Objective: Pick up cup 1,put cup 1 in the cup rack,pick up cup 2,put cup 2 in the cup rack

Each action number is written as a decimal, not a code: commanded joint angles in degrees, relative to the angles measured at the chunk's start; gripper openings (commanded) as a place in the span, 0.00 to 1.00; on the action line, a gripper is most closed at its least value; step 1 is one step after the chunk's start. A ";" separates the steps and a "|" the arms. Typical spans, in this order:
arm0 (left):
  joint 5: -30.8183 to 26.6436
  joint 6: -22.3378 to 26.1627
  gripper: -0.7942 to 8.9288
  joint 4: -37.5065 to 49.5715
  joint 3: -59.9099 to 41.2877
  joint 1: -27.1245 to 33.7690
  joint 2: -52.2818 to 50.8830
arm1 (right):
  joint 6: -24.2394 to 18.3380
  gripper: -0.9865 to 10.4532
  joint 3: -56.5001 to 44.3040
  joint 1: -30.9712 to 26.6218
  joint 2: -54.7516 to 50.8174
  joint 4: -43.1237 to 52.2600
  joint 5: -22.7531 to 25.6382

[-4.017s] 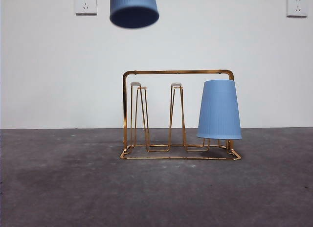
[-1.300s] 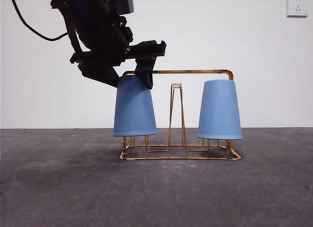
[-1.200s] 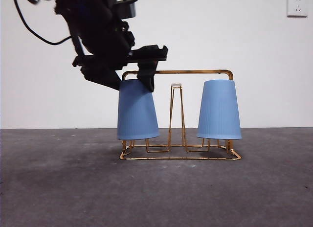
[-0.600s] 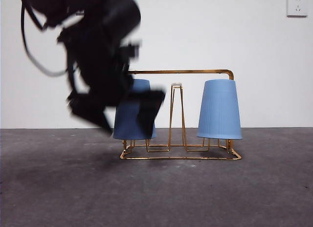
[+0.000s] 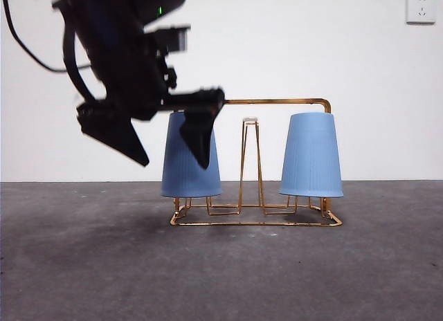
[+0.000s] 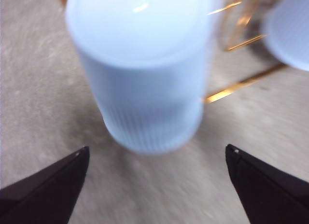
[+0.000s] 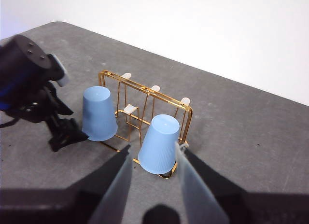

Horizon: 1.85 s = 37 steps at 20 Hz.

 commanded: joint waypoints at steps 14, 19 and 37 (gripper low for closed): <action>2.71 -6.60 0.43 -26.27 0.00 -13.60 -33.07 | 3.54 0.22 -0.37 -0.02 -0.09 -9.07 -5.31; 2.62 -6.99 0.07 -26.58 0.00 -14.05 -41.42 | 3.74 0.08 -0.37 -0.02 0.00 -11.26 -12.46; 2.49 -6.54 0.08 -26.47 0.00 -14.05 -43.78 | 4.09 0.09 -0.37 -0.02 0.07 -25.14 -14.14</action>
